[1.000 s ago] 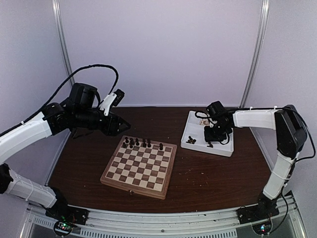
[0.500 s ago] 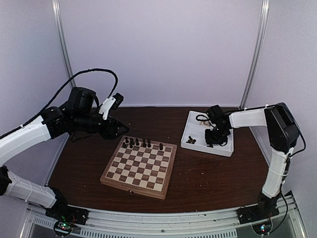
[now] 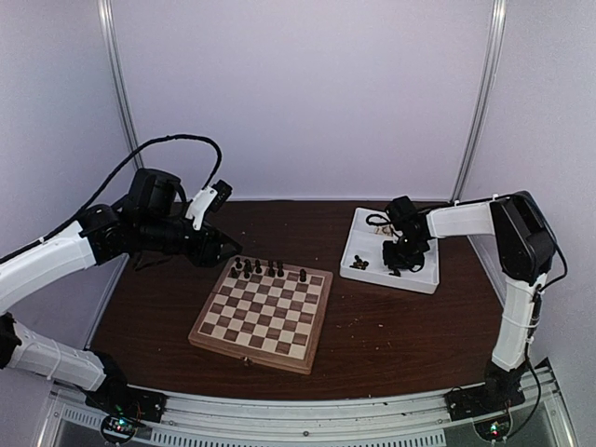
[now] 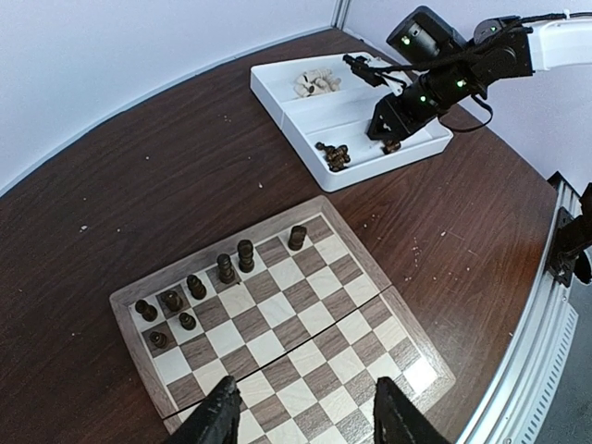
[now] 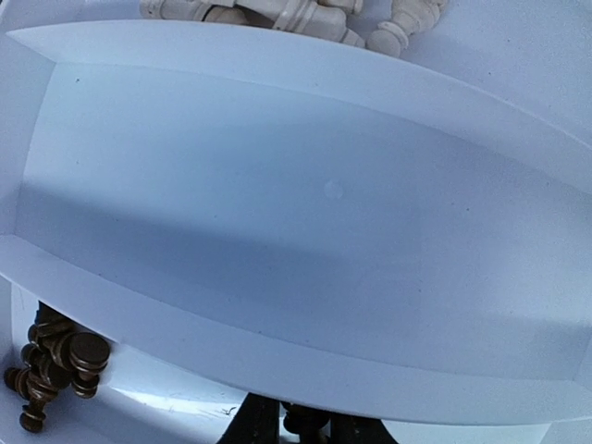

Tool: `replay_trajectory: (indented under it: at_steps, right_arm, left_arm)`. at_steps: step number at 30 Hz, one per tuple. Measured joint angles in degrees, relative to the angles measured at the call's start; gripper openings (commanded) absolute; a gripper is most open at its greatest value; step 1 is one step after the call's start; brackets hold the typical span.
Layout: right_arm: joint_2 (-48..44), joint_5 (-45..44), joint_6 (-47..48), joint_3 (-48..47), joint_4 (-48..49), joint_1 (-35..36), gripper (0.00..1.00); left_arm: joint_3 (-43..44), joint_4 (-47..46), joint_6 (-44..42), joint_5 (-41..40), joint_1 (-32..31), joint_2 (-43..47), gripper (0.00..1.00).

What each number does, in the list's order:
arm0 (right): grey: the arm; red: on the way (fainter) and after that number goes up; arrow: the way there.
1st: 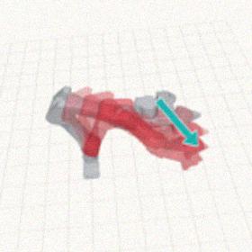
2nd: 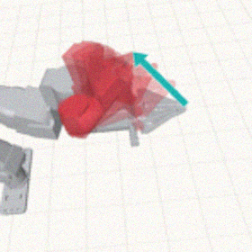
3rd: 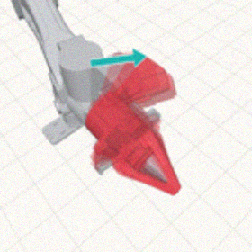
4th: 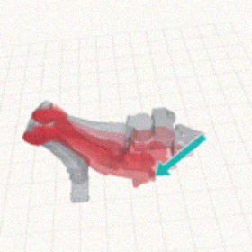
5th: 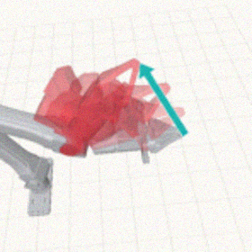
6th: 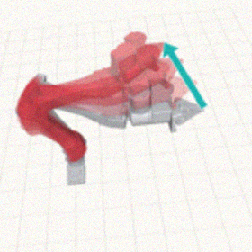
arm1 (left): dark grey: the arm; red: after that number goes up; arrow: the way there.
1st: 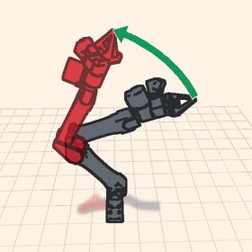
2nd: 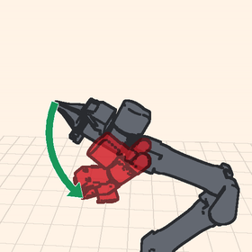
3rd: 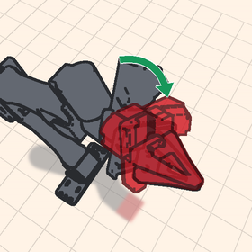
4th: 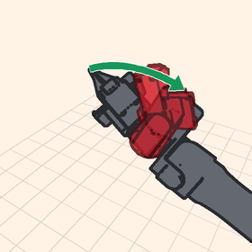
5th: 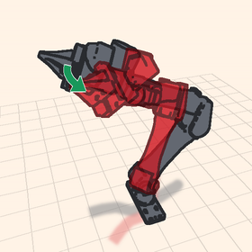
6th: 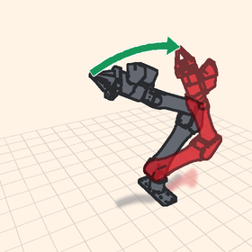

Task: Set up the chess pieces on the board
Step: Pick up the chess piece from the storage box, then place the chess piece on the chessboard.

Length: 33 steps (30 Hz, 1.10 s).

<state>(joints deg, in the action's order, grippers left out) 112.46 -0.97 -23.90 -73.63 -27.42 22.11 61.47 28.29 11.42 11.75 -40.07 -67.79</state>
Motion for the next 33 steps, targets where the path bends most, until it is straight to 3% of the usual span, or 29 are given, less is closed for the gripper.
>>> replay_trajectory:
  at_steps: [8, 22, 31, 33]
  right_arm:
    - [-4.94, -0.11, 1.2, 2.14, 1.46, -0.02, 0.12]
    - [-27.02, 4.7, 7.69, 13.29, 13.18, -0.02, 0.14]
    - [-32.39, 17.18, 8.52, 18.58, 22.16, -0.02, 0.12]
    - [-32.63, 22.14, 7.13, 18.91, 24.81, -0.02, 0.12]
  left_arm:
    - [-0.85, -0.11, 0.02, 0.0, 0.0, 1.27, 0.5]
    - [-1.57, -1.9, 0.63, 0.61, 0.0, 1.27, 0.5]
    - [-3.76, -5.95, 3.65, 4.37, 0.0, 0.35, 0.51]
    - [-4.52, -7.63, 4.94, 6.08, 0.0, -0.52, 0.55]
